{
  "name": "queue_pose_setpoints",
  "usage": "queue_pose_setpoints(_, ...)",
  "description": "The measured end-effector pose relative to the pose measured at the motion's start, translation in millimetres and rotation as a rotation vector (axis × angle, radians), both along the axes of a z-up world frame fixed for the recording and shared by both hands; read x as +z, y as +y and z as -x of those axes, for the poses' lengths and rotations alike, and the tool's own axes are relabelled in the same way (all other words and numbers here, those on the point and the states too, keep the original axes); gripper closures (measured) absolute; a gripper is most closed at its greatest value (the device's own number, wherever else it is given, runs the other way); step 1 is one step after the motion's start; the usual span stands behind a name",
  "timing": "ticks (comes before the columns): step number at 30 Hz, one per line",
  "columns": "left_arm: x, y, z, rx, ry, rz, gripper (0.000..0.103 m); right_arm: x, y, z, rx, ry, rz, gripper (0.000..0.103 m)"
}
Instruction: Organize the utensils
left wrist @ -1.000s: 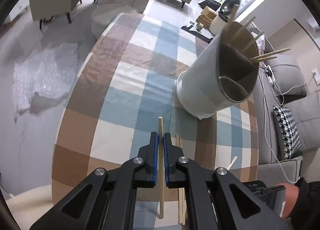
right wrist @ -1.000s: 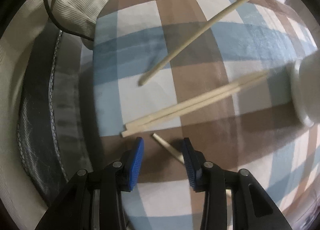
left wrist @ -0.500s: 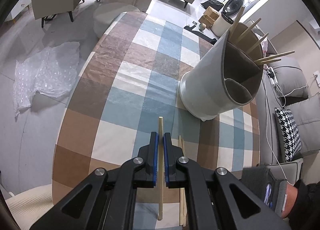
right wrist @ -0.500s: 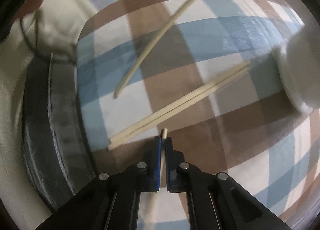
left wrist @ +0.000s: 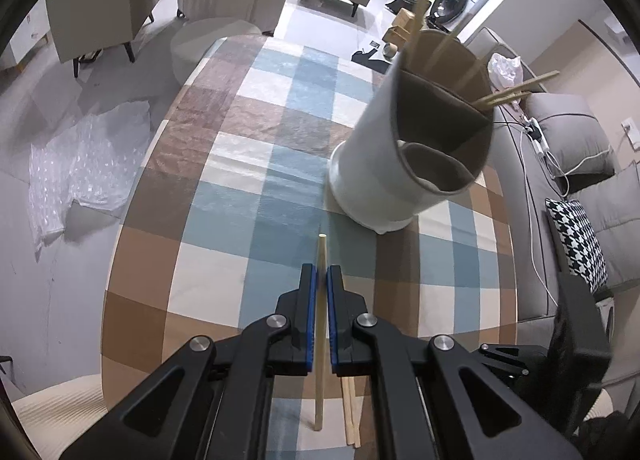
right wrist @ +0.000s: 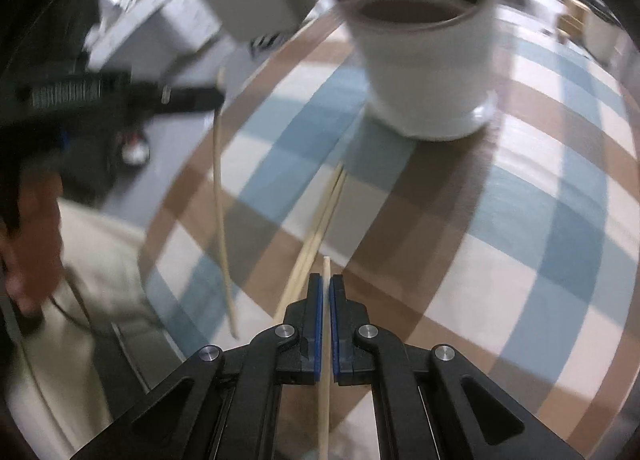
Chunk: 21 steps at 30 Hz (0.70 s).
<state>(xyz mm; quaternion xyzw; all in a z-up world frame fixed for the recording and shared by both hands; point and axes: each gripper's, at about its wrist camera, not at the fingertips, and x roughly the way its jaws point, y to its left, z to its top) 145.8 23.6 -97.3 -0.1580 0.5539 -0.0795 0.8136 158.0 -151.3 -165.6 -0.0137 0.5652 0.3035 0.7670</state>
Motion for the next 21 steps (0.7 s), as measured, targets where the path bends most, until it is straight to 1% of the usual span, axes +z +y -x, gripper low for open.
queue_pose_setpoints(6,16,-15,15,-0.039,-0.036,-0.016,0.102,23,-22,17,-0.170,-0.058,-0.120,0.101)
queue_pose_setpoints(7,18,-17,17,-0.044,-0.041,-0.017,0.102,25,-23,21,-0.192,-0.068,-0.127,0.103)
queue_pose_setpoints(10,24,-23,24,-0.064,-0.057,-0.039,0.102,32,-28,31,-0.259,-0.098,-0.162,0.103)
queue_pose_setpoints(12,26,-26,28,-0.073,-0.060,-0.053,0.102,35,-29,37,-0.278,-0.116,-0.157,0.103)
queue_pose_setpoints(14,25,-28,31,-0.081,-0.060,-0.076,0.102,29,-24,40,-0.278,-0.116,-0.128,0.103)
queue_pose_setpoints(16,25,-27,34,-0.081,-0.060,-0.095,0.102,17,-23,39,-0.281,-0.053,-0.124,0.103)
queue_pose_setpoints(17,24,-25,34,-0.080,-0.060,-0.101,0.102,13,-24,38,-0.289,-0.028,-0.112,0.100)
queue_pose_setpoints(18,24,-24,35,-0.078,-0.060,-0.102,0.102,8,-24,37,-0.301,-0.003,-0.102,0.100)
queue_pose_setpoints(19,23,-21,35,-0.073,-0.058,-0.099,0.102,4,-25,36,-0.298,0.028,-0.114,0.099)
queue_pose_setpoints(21,21,-16,34,-0.063,-0.048,-0.090,0.102,-9,-19,30,-0.282,0.092,-0.096,0.095)
